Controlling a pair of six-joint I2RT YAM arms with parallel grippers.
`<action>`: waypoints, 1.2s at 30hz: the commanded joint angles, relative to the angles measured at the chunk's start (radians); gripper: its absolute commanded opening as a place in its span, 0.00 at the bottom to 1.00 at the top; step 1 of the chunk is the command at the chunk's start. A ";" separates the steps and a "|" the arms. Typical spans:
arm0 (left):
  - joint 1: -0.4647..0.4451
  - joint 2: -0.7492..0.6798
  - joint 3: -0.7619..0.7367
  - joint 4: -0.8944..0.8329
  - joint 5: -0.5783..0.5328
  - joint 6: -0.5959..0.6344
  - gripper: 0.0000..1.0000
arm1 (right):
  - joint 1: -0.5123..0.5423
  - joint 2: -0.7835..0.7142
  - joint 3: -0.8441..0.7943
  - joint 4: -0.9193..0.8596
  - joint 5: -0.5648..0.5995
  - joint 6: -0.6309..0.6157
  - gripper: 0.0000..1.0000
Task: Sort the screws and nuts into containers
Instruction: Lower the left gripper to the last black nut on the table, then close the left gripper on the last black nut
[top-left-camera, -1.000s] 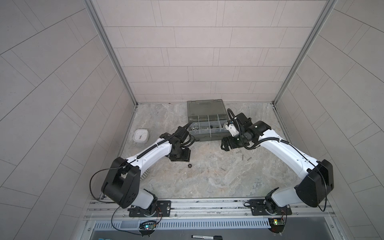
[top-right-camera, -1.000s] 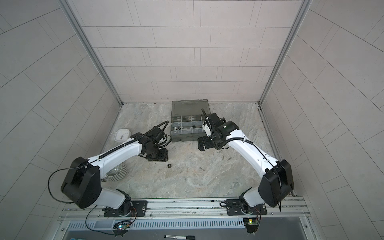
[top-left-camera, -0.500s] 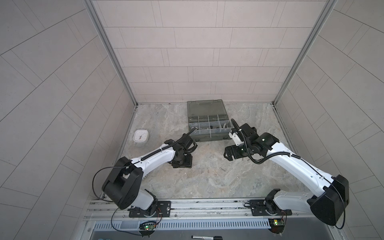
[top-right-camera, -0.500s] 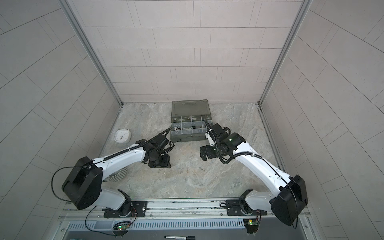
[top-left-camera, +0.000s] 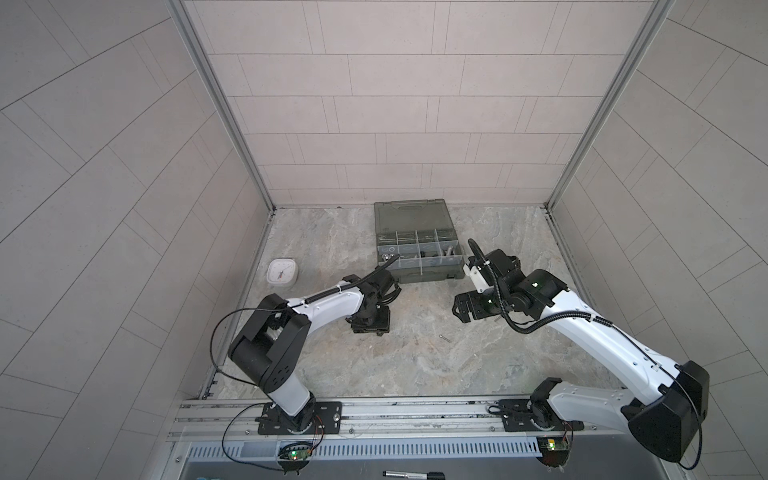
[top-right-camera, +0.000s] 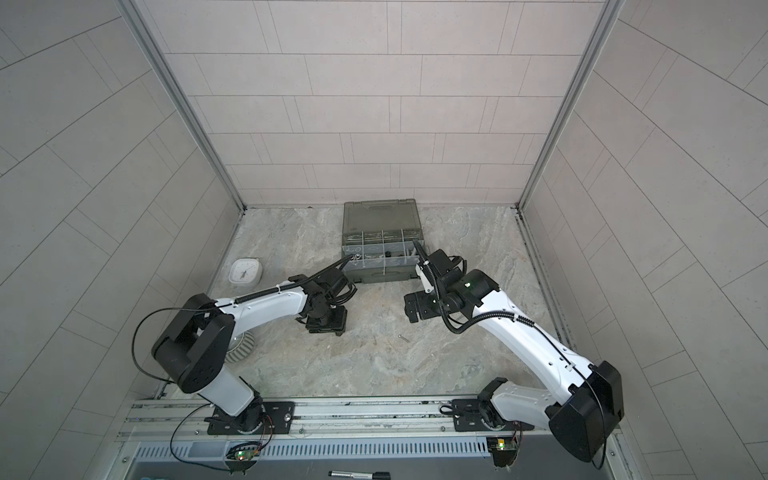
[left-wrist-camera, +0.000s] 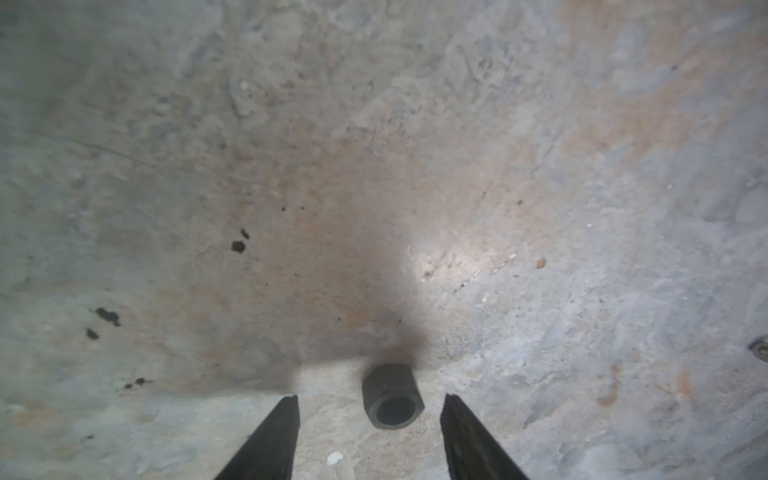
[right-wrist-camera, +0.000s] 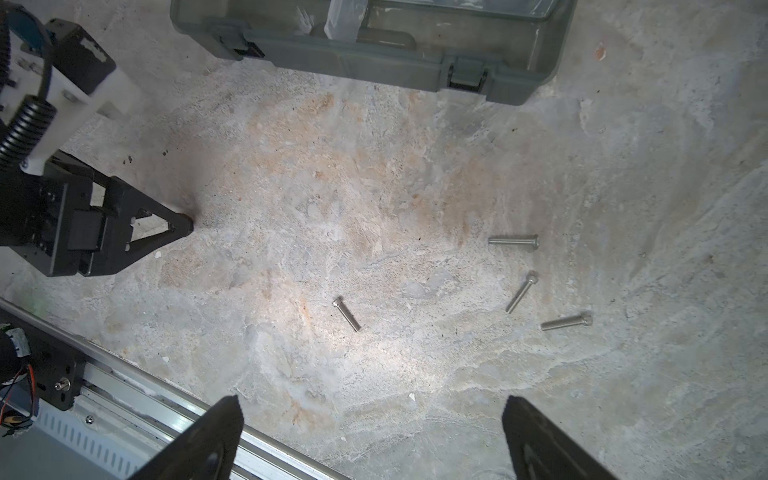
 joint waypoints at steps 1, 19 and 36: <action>-0.008 0.019 0.029 -0.004 -0.011 -0.005 0.60 | 0.004 -0.039 -0.016 -0.007 0.042 0.005 0.99; -0.025 0.047 0.052 -0.056 -0.041 -0.009 0.50 | -0.008 -0.043 -0.034 -0.007 0.042 -0.024 0.99; -0.049 0.102 0.066 -0.055 -0.035 -0.010 0.32 | -0.016 -0.055 -0.058 0.002 0.028 -0.021 0.99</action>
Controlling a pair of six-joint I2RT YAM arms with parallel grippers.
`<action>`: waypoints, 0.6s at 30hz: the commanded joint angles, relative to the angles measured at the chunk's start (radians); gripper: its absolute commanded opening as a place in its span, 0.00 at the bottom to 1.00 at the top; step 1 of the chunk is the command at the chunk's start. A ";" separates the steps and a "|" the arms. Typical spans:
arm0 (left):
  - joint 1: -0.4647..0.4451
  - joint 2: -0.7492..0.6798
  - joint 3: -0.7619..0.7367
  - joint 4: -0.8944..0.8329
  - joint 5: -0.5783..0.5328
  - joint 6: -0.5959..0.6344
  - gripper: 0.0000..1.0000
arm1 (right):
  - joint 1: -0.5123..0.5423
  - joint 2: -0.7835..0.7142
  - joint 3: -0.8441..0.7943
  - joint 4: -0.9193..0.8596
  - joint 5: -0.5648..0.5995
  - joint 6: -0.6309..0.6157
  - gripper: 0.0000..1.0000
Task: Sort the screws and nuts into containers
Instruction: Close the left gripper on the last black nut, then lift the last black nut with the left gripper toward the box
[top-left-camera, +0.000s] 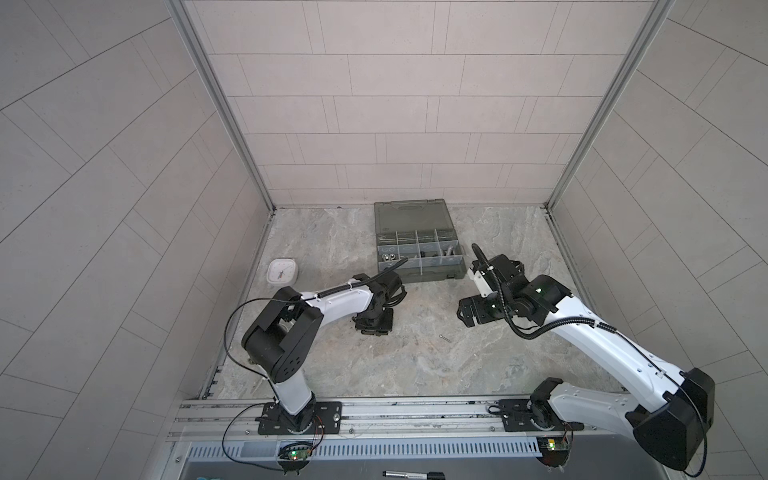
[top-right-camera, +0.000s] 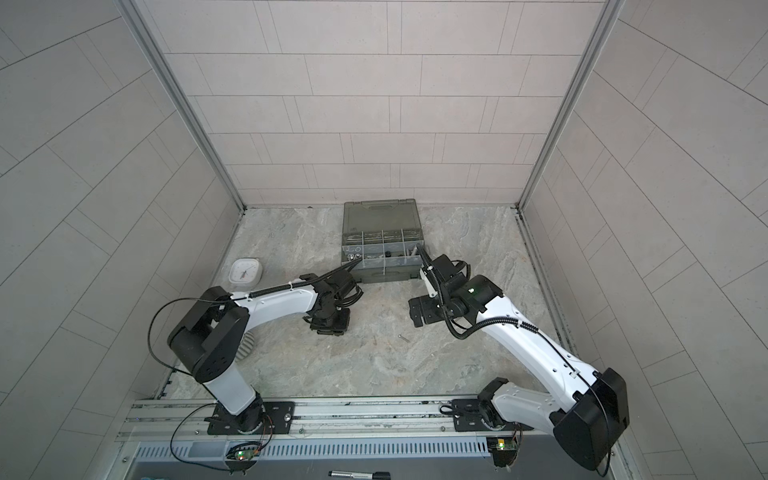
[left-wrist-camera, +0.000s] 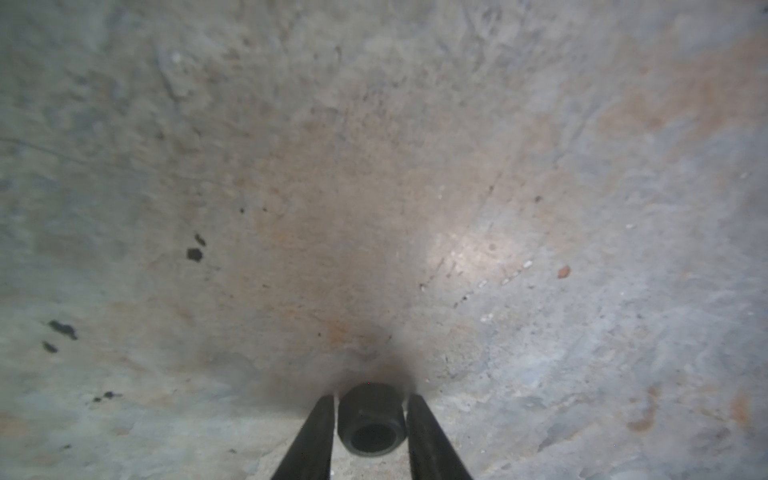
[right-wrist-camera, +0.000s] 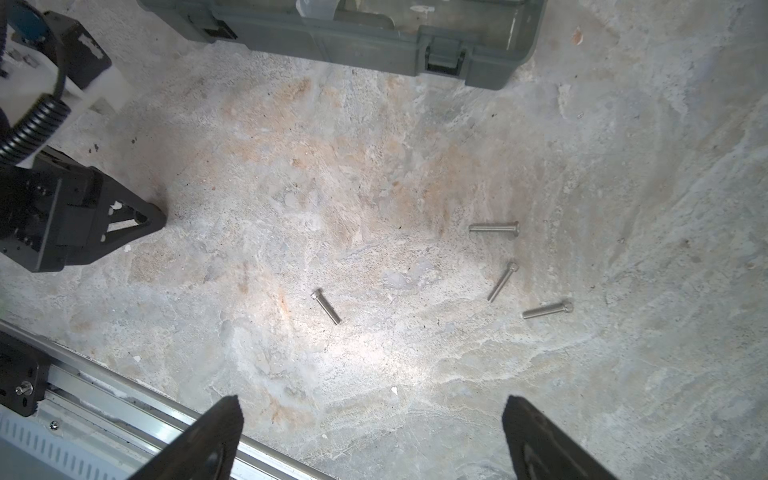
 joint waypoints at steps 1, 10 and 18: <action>-0.009 0.024 0.020 -0.009 -0.005 -0.005 0.30 | -0.005 -0.018 -0.002 -0.004 0.004 -0.007 0.99; -0.010 0.039 0.061 -0.032 0.000 0.016 0.20 | -0.016 -0.013 0.009 -0.007 0.001 -0.015 0.99; -0.010 0.059 0.149 -0.098 -0.013 0.059 0.19 | -0.032 -0.011 0.026 -0.018 0.004 -0.025 0.99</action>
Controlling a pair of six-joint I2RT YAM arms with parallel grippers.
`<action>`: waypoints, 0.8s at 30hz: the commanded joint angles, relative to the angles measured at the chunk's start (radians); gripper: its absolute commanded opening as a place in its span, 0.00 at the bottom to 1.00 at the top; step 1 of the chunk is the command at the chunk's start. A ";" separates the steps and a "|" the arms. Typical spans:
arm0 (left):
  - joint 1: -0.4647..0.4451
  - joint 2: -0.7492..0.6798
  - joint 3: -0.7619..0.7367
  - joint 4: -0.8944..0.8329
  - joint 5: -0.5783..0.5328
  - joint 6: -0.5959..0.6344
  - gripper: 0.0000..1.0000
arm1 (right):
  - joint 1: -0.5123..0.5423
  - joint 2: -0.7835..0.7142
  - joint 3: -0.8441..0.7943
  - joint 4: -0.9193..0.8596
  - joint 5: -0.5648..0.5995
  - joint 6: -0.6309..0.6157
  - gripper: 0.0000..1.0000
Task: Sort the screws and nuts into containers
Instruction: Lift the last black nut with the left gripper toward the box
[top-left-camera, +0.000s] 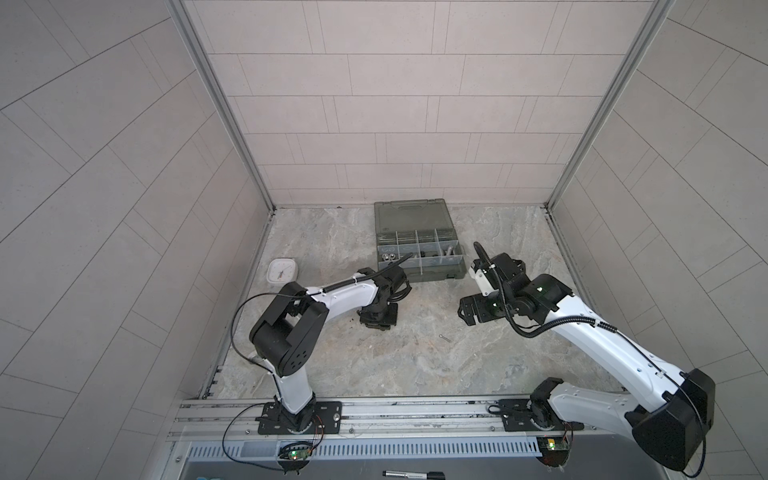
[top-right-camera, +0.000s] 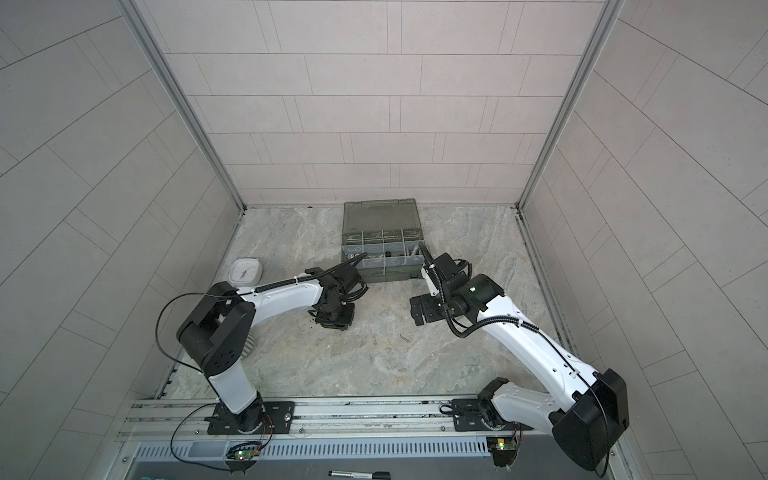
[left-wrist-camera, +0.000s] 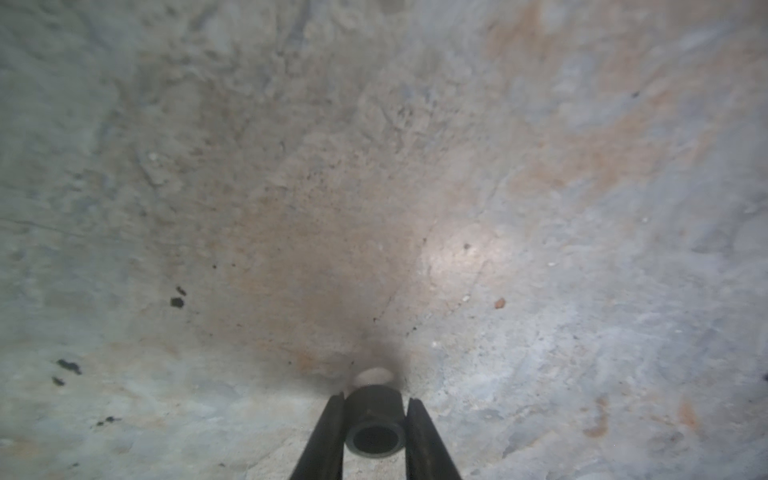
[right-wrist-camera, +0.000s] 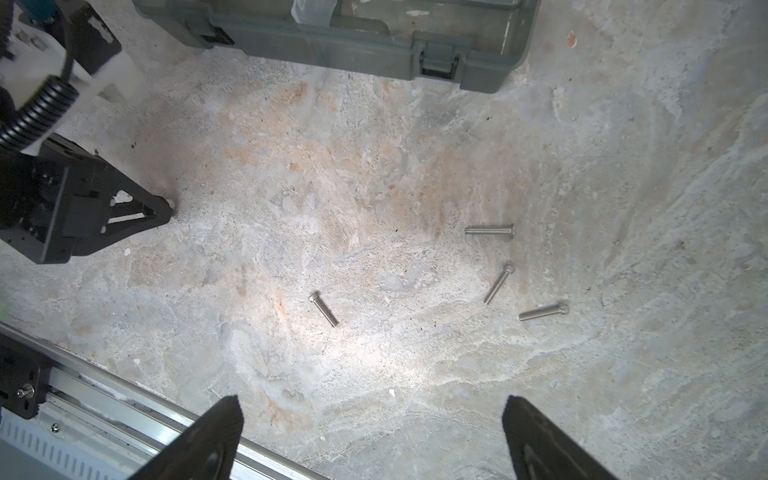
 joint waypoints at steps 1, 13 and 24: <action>-0.006 0.017 0.063 -0.070 -0.015 0.037 0.19 | -0.009 -0.010 0.027 -0.021 0.011 -0.012 0.99; 0.006 0.176 0.452 -0.226 -0.040 0.156 0.19 | -0.058 0.018 0.083 -0.040 0.025 -0.035 0.99; 0.069 0.436 0.912 -0.324 0.009 0.270 0.19 | -0.134 0.069 0.184 -0.081 0.064 -0.070 0.99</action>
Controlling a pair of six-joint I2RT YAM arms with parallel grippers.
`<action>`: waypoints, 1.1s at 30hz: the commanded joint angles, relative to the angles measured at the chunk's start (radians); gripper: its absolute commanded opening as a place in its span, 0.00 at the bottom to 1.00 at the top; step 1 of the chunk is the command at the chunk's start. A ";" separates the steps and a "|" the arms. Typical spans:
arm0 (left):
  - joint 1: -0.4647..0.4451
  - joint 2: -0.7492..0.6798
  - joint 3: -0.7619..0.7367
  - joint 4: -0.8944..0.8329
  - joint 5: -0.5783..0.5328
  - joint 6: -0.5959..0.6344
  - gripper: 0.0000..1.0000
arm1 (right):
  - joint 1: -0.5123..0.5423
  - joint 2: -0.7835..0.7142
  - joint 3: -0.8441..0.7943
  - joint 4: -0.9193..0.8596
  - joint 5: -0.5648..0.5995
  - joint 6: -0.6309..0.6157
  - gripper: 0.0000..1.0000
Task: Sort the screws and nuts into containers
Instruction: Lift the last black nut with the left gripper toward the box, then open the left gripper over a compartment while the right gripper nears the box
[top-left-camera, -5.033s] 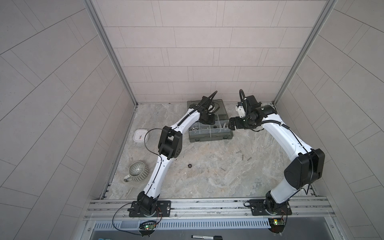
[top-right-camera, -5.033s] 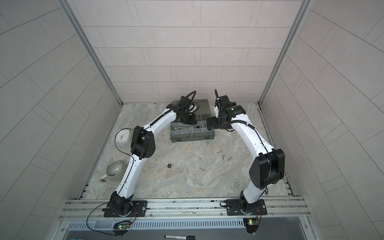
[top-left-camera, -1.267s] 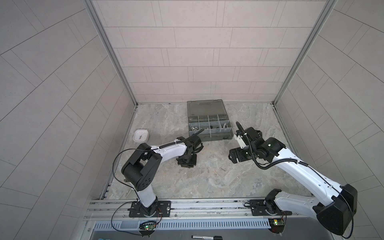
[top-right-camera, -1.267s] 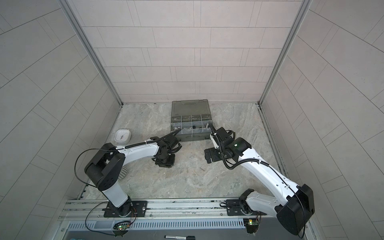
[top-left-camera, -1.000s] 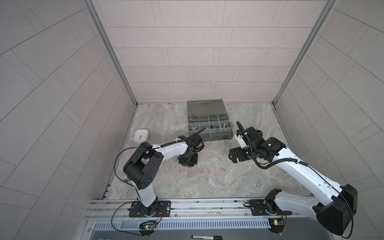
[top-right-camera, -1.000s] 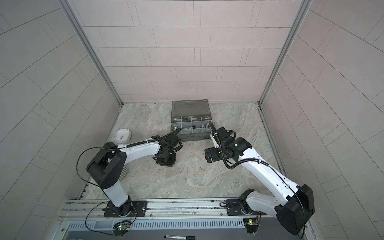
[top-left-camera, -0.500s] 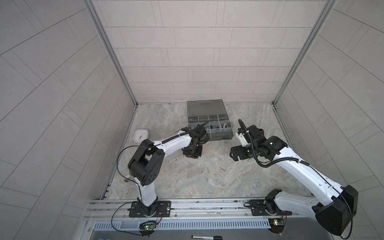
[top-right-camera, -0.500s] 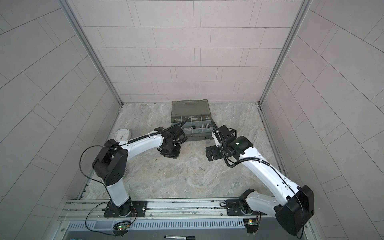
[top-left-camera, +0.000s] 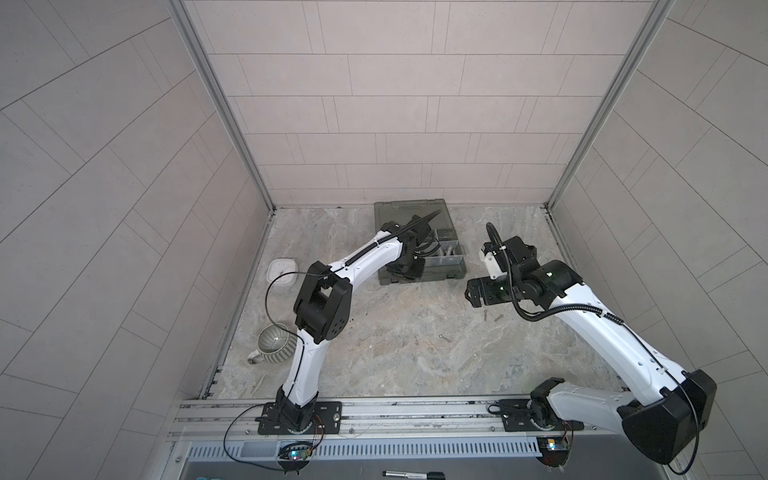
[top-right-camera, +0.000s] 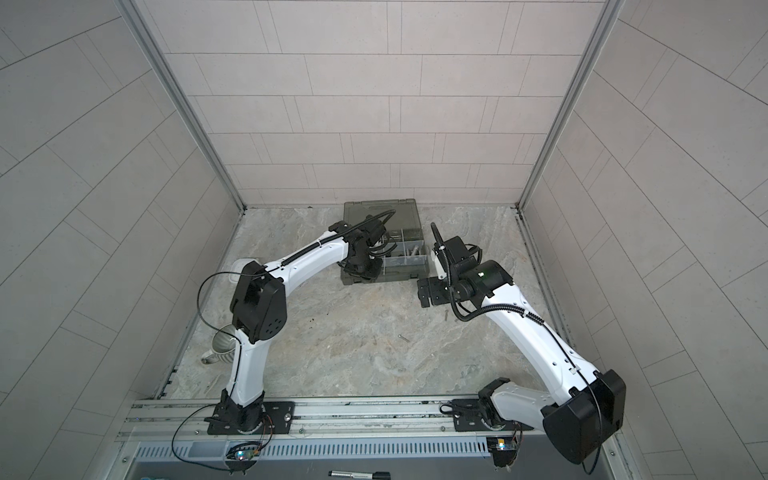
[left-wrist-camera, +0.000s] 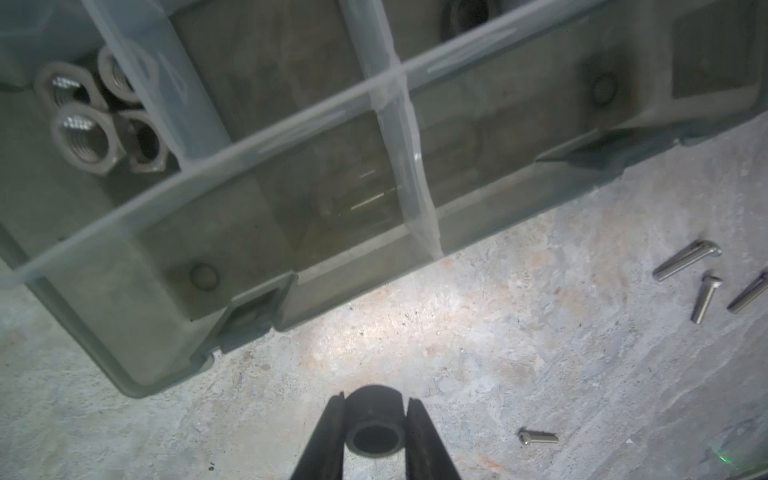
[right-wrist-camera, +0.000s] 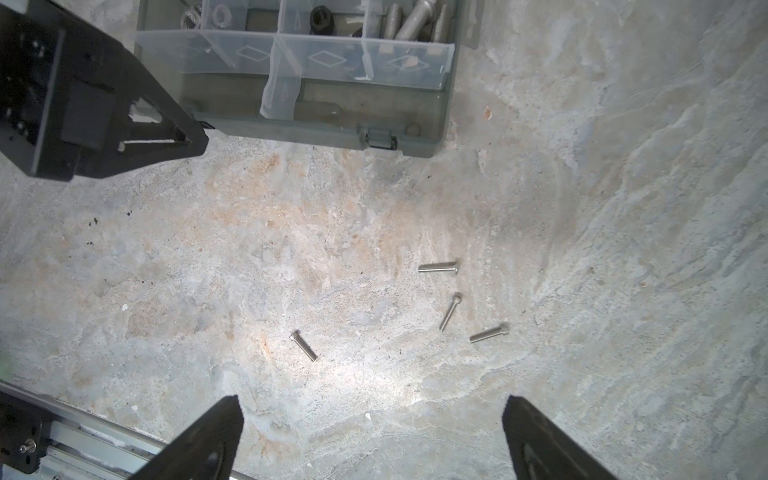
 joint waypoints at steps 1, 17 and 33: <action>0.031 0.080 0.148 -0.066 0.029 0.055 0.19 | -0.023 0.022 0.045 -0.037 0.035 -0.024 0.99; 0.104 0.331 0.494 0.076 0.286 -0.019 0.20 | -0.096 0.244 0.252 0.010 0.023 -0.066 0.99; 0.131 0.399 0.500 0.155 0.348 -0.090 0.60 | -0.097 0.426 0.419 -0.011 -0.024 -0.102 0.99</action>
